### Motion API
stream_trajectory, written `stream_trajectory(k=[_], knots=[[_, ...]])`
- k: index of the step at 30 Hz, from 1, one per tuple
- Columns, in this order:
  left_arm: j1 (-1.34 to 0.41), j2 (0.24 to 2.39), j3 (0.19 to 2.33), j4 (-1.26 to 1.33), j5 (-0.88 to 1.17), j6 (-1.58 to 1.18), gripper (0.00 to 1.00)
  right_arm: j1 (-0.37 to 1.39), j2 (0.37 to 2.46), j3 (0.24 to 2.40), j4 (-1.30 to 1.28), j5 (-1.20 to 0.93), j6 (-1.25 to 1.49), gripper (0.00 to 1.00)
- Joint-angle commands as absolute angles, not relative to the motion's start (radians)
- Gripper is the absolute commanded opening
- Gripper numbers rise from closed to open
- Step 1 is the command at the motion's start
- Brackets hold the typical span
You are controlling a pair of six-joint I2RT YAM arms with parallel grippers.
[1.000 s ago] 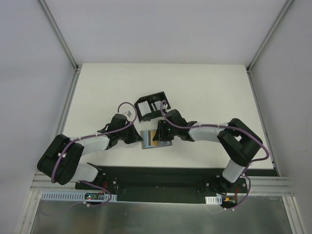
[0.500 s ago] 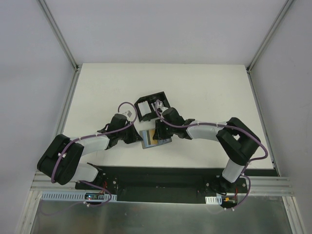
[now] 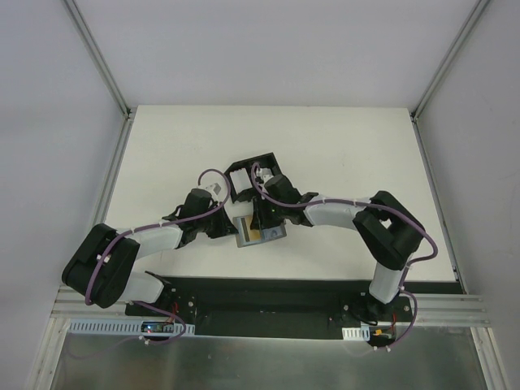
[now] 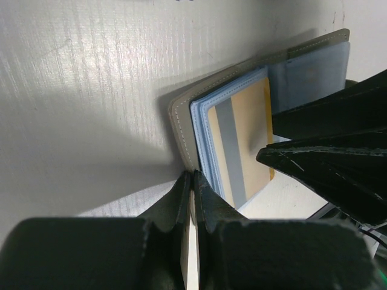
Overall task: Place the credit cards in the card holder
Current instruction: Insert the credit card into the card holder.
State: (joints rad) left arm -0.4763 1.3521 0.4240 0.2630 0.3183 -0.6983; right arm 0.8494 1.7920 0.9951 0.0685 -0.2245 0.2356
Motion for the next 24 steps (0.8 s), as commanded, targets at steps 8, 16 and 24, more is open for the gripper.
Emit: stream_trajectory(k=[8,16,24], knots=[[-0.477,1.321,0.434,0.253,0.333,-0.699,0.0,0.83,1.743,0.956,0.088,-0.244,0.331,0.38],[-0.477,1.27,0.443,0.235,0.345,-0.698,0.0,0.837,1.638,1.023,-0.127,-0.118,0.21,0.48],[-0.477,1.236,0.451,0.219,0.356,-0.698,0.0,0.959,1.64,1.032,-0.124,-0.049,0.224,0.51]])
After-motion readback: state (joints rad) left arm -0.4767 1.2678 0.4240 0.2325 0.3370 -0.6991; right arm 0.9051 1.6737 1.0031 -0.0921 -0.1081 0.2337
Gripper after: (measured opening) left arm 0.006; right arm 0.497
